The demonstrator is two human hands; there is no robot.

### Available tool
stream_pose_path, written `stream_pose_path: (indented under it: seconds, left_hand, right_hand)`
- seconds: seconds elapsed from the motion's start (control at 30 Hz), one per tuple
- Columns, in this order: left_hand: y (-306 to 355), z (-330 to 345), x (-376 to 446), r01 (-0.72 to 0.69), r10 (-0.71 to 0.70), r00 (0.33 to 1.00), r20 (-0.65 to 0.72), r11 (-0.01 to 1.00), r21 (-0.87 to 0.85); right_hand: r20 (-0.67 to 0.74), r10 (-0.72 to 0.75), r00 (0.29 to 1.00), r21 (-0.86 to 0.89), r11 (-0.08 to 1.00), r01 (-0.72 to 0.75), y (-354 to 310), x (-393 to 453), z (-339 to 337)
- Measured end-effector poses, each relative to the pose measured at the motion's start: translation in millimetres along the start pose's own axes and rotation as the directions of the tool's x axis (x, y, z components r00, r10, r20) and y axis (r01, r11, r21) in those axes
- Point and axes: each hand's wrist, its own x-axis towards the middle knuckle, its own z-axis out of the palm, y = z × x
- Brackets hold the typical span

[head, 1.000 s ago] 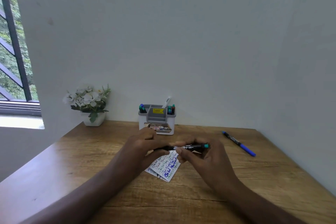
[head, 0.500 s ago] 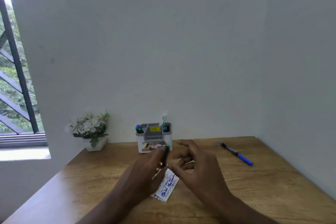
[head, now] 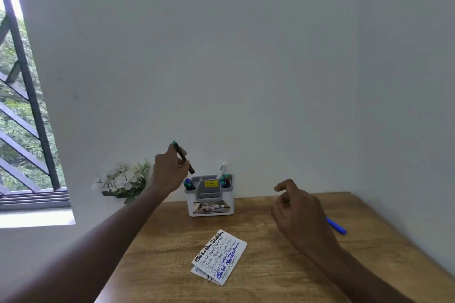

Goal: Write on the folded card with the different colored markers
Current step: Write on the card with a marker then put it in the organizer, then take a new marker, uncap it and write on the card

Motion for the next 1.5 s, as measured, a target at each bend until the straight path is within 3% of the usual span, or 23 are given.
stream_pose_path:
  seconds: [0.1,0.4,0.53,0.67,0.8,0.93,1.07,1.2,1.3,1.5]
  left_hand:
    - [-5.7,15.6,0.7,0.031,-0.039,0.994,0.105,0.997,0.077]
    - [-15.5,20.7,4.3,0.045,-0.090,0.976,0.198,0.974,0.224]
    - [-17.3,15.4,-7.1,0.078,-0.099,0.981,0.167,0.989,0.128]
    - [-8.1,-3.8,-31.6,-0.109,0.108,0.994,0.013,0.981,0.162]
    - [1.8,-24.5,-69.6,-0.313,0.329,0.935,-0.132,0.941,0.126]
    - [6.1,-21.2,-114.7,-0.489,0.507,0.860,-0.065,0.853,0.183]
    - [5.2,-10.1,-145.6,-0.557,0.559,0.828,0.036,0.813,0.168]
    - [7.2,-1.8,-157.3,-0.547,0.542,0.836,0.084,0.835,0.061]
    - [10.0,3.1,-160.7,-0.537,0.531,0.835,0.146,0.843,0.005]
    - [12.6,6.2,-162.3,-0.536,0.530,0.814,0.238,0.843,-0.045]
  right_hand:
    - [-0.010,0.014,1.000,-0.036,0.999,-0.015,0.3,1.7,-1.0]
    - [0.025,0.066,0.998,-0.101,0.993,-0.063,0.6,3.3,1.0]
    - [0.008,0.056,0.998,-0.218,0.974,-0.053,9.2,5.9,0.4]
    - [0.088,0.198,0.976,-0.612,0.784,-0.104,28.3,6.5,-4.2]
    - [0.119,0.318,0.941,-0.760,0.639,-0.120,44.2,4.2,-7.3]
    - [0.190,0.328,0.926,-0.741,0.666,-0.084,49.1,0.0,-3.7]
    - [0.210,0.301,0.930,-0.720,0.691,-0.061,44.6,2.6,-6.3]
    - [0.155,0.365,0.918,-0.741,0.658,-0.136,51.4,7.2,-8.3]
    - [0.199,0.404,0.893,-0.781,0.616,-0.104,60.7,6.4,-5.3]
    - [0.267,0.303,0.915,-0.693,0.720,-0.037,57.8,12.7,1.7]
